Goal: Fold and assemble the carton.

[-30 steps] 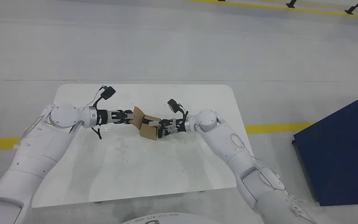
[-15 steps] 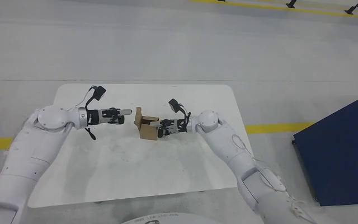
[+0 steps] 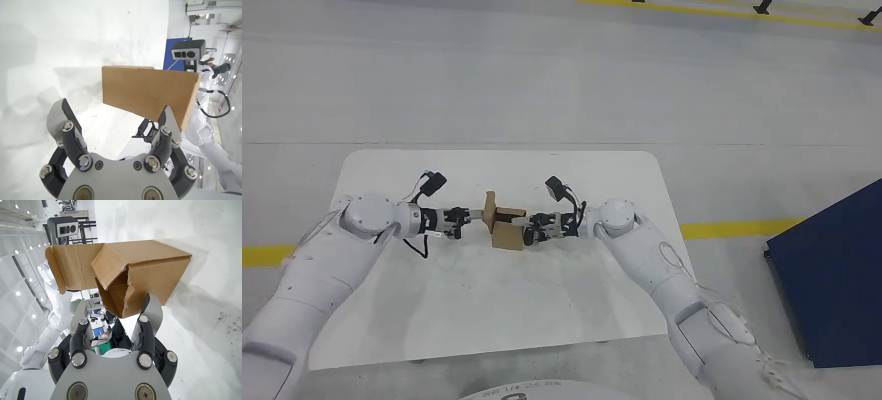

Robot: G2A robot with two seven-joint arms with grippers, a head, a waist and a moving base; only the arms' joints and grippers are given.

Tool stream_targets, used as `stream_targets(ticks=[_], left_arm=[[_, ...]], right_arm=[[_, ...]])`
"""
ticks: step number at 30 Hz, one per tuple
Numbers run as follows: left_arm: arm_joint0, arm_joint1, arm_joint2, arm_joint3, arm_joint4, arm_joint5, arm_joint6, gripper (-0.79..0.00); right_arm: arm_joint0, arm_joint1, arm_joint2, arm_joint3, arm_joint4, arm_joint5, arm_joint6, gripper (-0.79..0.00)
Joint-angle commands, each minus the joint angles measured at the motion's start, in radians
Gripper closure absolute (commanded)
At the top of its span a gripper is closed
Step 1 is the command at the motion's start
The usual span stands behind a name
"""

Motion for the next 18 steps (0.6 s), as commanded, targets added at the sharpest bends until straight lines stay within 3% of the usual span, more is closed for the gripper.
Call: stream_targets(ticks=[1, 6, 11, 18], left_arm=[[-0.015, -0.011, 0.026, 0.004, 0.011, 0.011, 0.006, -0.785], [-0.037, -0.030, 0.057, 0.031, 0.012, 0.012, 0.014, -0.785], [-0.049, -0.041, 0.069, 0.066, 0.007, 0.000, 0.015, -0.785], [-0.066, -0.054, 0.083, 0.102, 0.004, -0.009, 0.012, -0.785]], right_arm=[[0.001, 0.000, 0.001, 0.001, 0.004, 0.006, 0.000, -0.542], [0.014, -0.007, -0.010, 0.013, -0.013, 0.071, -0.087, -0.508], [0.025, -0.013, -0.030, 0.017, -0.034, 0.095, -0.091, -0.379], [0.032, -0.018, -0.048, 0.020, -0.056, 0.107, -0.110, -0.360]])
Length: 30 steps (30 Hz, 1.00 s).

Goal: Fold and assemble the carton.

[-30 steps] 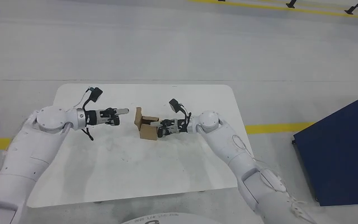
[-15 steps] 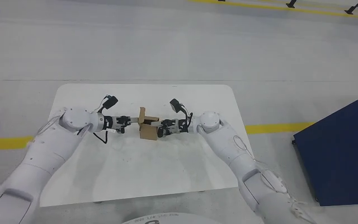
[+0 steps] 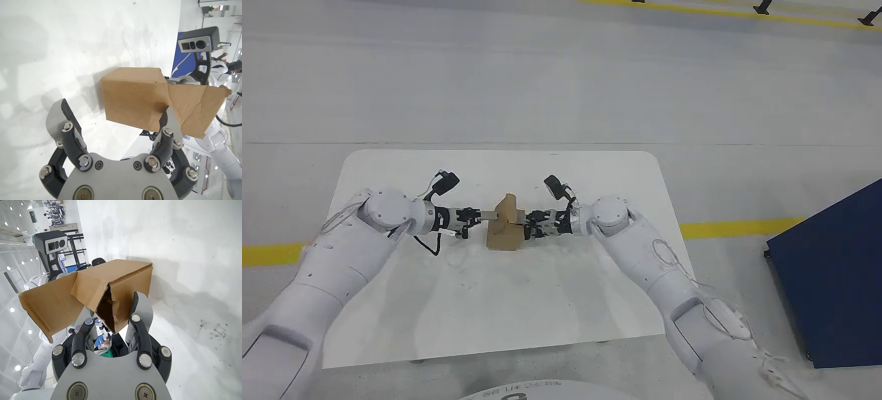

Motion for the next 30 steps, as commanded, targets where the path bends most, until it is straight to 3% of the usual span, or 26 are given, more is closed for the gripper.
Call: stream_targets(ticks=[1, 14, 26, 30], left_arm=[[-0.005, -0.004, 0.003, 0.009, -0.001, -0.002, 0.000, -0.785], [-0.020, -0.022, 0.017, 0.064, -0.006, -0.020, 0.005, -0.723], [-0.030, -0.036, 0.022, 0.098, -0.009, -0.033, 0.006, -0.643], [-0.033, -0.039, 0.023, 0.107, -0.008, -0.041, 0.005, -0.628]], right_arm=[[-0.002, -0.001, -0.002, -0.003, -0.003, -0.004, -0.005, -0.369], [-0.033, 0.012, 0.044, -0.011, 0.069, -0.102, 0.060, -0.449], [-0.028, 0.017, 0.072, 0.008, 0.095, -0.055, 0.045, -0.489], [-0.039, 0.027, 0.107, 0.022, 0.135, -0.079, 0.076, -0.449]])
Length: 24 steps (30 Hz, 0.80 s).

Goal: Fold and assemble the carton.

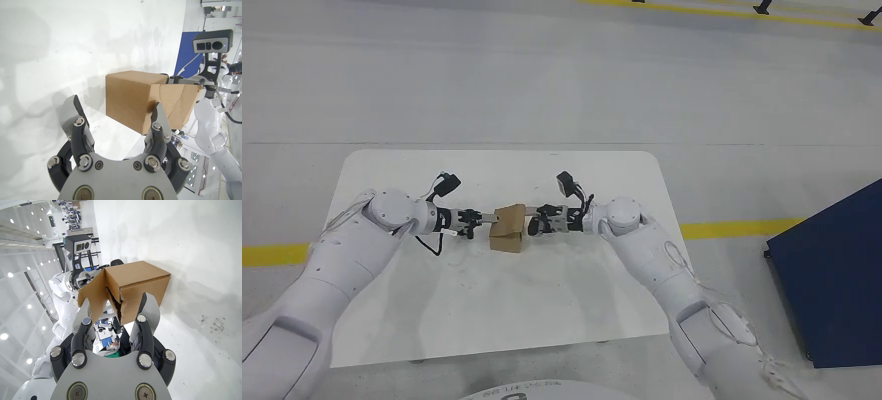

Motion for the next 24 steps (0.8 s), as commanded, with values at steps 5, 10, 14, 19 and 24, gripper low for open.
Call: stream_targets(ticks=[5, 10, 14, 19, 24], left_arm=[[-0.003, -0.005, 0.000, 0.006, 0.000, -0.010, 0.002, -0.582], [-0.004, -0.009, -0.001, 0.011, -0.001, -0.014, 0.004, -0.548], [-0.006, -0.011, -0.002, 0.012, -0.002, -0.017, 0.004, -0.539], [-0.008, -0.015, -0.001, 0.013, 0.001, -0.016, 0.004, -0.536], [-0.008, -0.018, -0.002, 0.013, 0.003, -0.019, 0.005, -0.529]], right_arm=[[-0.015, 0.012, 0.042, 0.011, 0.045, -0.026, 0.045, -0.428], [-0.029, 0.020, 0.053, 0.009, 0.048, -0.058, 0.083, -0.413], [-0.032, 0.024, 0.070, 0.031, 0.073, -0.068, 0.101, -0.385], [-0.026, 0.023, 0.044, 0.028, 0.006, -0.046, 0.074, -0.369], [-0.016, 0.017, 0.018, 0.018, -0.025, -0.020, 0.047, -0.372]])
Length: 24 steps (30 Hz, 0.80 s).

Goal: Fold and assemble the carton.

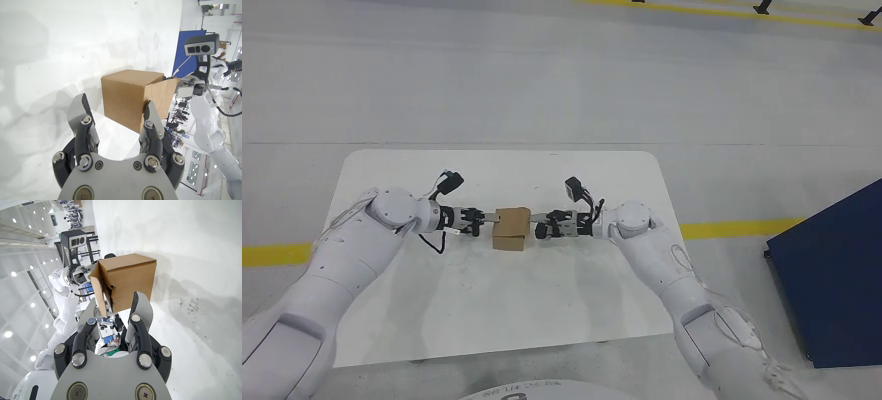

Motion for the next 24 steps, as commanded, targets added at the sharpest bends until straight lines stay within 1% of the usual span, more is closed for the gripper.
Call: stream_targets(ticks=[1, 8, 12, 15, 17, 24], left_arm=[[0.000, -0.001, -0.001, 0.001, 0.000, -0.004, -0.001, -0.536], [0.000, -0.003, -0.005, 0.008, 0.001, -0.009, -0.002, -0.539], [0.000, -0.005, -0.005, 0.007, 0.003, -0.014, -0.002, -0.539], [-0.001, -0.006, -0.005, 0.009, 0.005, -0.013, -0.003, -0.545], [-0.001, -0.007, -0.005, 0.011, 0.006, -0.014, -0.004, -0.536], [-0.003, -0.010, -0.006, 0.015, 0.010, -0.016, -0.004, -0.551]], right_arm=[[0.002, -0.001, -0.006, -0.001, -0.004, 0.001, -0.002, -0.369], [0.009, -0.005, -0.022, -0.001, -0.017, 0.012, -0.011, -0.369], [0.015, -0.009, -0.034, -0.001, -0.027, 0.019, -0.018, -0.354], [0.018, -0.011, -0.042, -0.001, -0.033, 0.021, -0.021, -0.354], [0.021, -0.013, -0.048, -0.001, -0.036, 0.023, -0.023, -0.357], [0.030, -0.018, -0.061, 0.007, -0.039, 0.026, -0.028, -0.366]])
